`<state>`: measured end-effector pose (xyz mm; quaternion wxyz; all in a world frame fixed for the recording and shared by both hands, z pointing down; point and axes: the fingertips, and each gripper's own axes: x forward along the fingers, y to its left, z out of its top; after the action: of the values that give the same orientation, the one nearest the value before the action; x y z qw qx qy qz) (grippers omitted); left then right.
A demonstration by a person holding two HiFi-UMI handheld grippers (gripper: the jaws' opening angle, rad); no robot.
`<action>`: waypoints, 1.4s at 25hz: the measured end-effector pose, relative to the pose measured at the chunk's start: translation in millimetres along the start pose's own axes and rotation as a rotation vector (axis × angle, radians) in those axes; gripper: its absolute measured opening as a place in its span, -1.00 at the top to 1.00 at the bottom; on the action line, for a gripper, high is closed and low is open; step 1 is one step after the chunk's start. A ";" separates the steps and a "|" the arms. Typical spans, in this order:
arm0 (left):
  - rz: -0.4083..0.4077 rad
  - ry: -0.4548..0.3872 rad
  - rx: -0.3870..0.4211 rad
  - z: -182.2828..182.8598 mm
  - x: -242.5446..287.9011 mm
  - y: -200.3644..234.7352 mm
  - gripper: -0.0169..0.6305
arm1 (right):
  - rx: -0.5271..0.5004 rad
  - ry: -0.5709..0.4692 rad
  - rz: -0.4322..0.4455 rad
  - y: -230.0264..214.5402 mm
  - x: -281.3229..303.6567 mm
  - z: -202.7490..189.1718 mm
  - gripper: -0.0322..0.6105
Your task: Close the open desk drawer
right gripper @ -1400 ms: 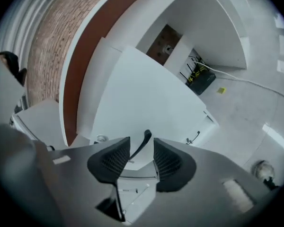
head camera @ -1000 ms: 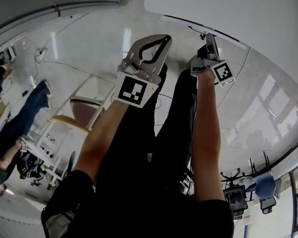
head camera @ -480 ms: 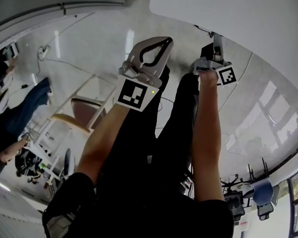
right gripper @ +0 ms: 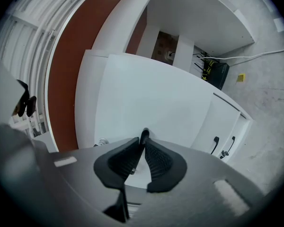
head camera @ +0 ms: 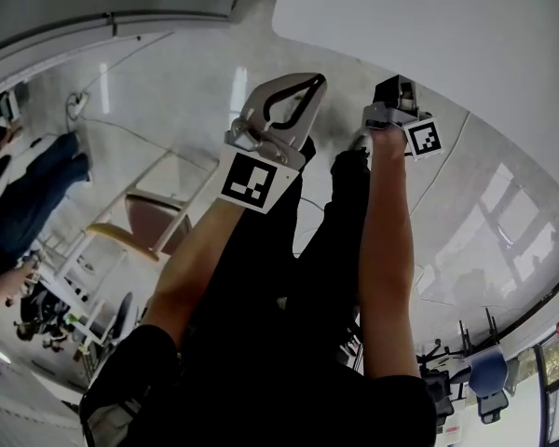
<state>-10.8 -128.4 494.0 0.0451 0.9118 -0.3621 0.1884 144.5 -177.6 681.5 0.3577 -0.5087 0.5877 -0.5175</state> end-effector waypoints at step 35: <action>0.025 -0.096 -0.144 104.2 -40.2 -3.7 0.89 | -0.258 0.243 -0.158 85.2 -63.7 9.6 0.89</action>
<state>-2.7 -122.6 382.6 0.0911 0.9096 -0.3877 0.1186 148.7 -122.8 589.9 0.1743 -0.5285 0.6463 -0.5221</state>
